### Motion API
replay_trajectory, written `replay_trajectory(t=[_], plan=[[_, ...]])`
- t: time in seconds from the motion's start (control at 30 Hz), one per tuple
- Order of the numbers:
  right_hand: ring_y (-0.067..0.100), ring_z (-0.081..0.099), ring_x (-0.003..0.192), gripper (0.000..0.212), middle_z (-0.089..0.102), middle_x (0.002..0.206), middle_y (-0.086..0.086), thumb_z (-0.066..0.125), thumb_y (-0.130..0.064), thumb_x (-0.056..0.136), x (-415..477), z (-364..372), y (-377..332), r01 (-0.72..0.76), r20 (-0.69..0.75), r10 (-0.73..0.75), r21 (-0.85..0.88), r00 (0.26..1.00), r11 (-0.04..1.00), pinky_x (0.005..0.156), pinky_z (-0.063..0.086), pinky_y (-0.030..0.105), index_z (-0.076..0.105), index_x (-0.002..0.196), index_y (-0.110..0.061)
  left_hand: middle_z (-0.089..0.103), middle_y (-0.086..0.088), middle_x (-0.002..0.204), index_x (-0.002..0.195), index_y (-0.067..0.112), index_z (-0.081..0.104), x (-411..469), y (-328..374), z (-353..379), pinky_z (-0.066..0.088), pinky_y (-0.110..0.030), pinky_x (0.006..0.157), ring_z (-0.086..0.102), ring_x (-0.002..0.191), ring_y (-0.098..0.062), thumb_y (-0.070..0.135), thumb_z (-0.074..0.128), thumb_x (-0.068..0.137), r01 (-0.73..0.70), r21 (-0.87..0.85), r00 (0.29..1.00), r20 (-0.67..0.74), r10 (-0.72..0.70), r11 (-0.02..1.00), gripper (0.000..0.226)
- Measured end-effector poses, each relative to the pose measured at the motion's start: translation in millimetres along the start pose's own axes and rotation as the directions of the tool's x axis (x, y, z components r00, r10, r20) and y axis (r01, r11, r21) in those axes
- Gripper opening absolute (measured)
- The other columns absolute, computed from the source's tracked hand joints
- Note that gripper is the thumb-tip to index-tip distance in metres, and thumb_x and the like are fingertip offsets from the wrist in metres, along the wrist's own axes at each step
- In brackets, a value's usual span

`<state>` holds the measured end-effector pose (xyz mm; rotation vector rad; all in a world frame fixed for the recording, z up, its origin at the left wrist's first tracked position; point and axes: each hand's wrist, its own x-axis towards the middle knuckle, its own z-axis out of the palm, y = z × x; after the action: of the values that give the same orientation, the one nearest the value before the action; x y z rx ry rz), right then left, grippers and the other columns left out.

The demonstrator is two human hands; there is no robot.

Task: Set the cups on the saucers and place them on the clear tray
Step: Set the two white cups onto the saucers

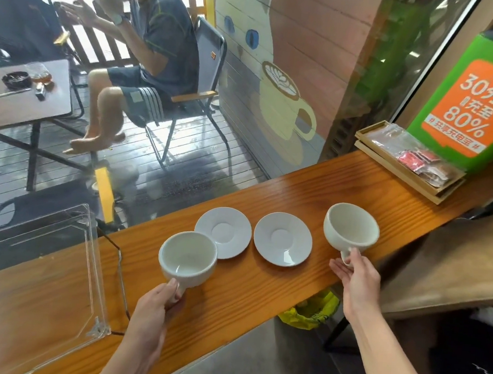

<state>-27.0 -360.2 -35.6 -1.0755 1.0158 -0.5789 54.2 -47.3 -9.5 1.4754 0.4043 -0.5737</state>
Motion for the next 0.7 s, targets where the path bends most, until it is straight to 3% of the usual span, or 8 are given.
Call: replay_trajectory(t=[0.23,0.43,0.6,0.7], plan=[[0.023,0.062,0.079,0.028,0.059,0.083,0.011,0.049,-0.026,0.095,-22,6,-15,0.043,0.148,-0.042,-0.008,0.988,0.999,0.077,0.051,0.034,0.052,0.071,-0.012,0.061,-0.014,0.093,0.061,0.009,0.055,-2,21,14,0.049,-0.041,0.09,0.055,0.095,-0.026,0.023,0.048,0.093,-0.091,0.002,0.995,0.048,0.09,0.996,0.036],[0.024,0.061,0.081,0.026,0.059,0.083,0.011,0.049,-0.026,0.095,-35,19,-11,0.016,0.253,0.001,-0.065,0.967,0.998,0.078,0.052,0.036,0.054,0.075,-0.011,0.059,-0.011,0.092,0.058,0.012,0.056,24,38,32,0.048,-0.034,0.087,0.054,0.096,-0.023,0.023,0.048,0.094,-0.073,0.025,0.991,0.113,0.07,0.997,0.038],[0.024,0.061,0.083,0.026,0.057,0.087,0.015,0.046,-0.026,0.096,-41,30,3,-0.009,0.266,0.048,-0.145,0.963,0.989,0.077,0.052,0.035,0.055,0.078,-0.01,0.056,-0.011,0.09,0.065,0.009,0.058,44,41,44,0.048,-0.033,0.088,0.052,0.093,-0.021,0.023,0.047,0.095,-0.026,0.07,0.996,0.087,0.02,0.997,0.034],[0.027,0.061,0.087,0.028,0.056,0.089,0.016,0.044,-0.026,0.097,-42,34,9,-0.02,0.254,0.069,-0.189,0.965,0.982,0.079,0.052,0.037,0.054,0.077,-0.009,0.057,-0.011,0.095,0.068,0.008,0.059,48,40,50,0.047,-0.038,0.097,0.052,0.097,-0.021,0.022,0.046,0.095,-0.014,0.102,0.998,0.068,0.007,0.995,0.034]])
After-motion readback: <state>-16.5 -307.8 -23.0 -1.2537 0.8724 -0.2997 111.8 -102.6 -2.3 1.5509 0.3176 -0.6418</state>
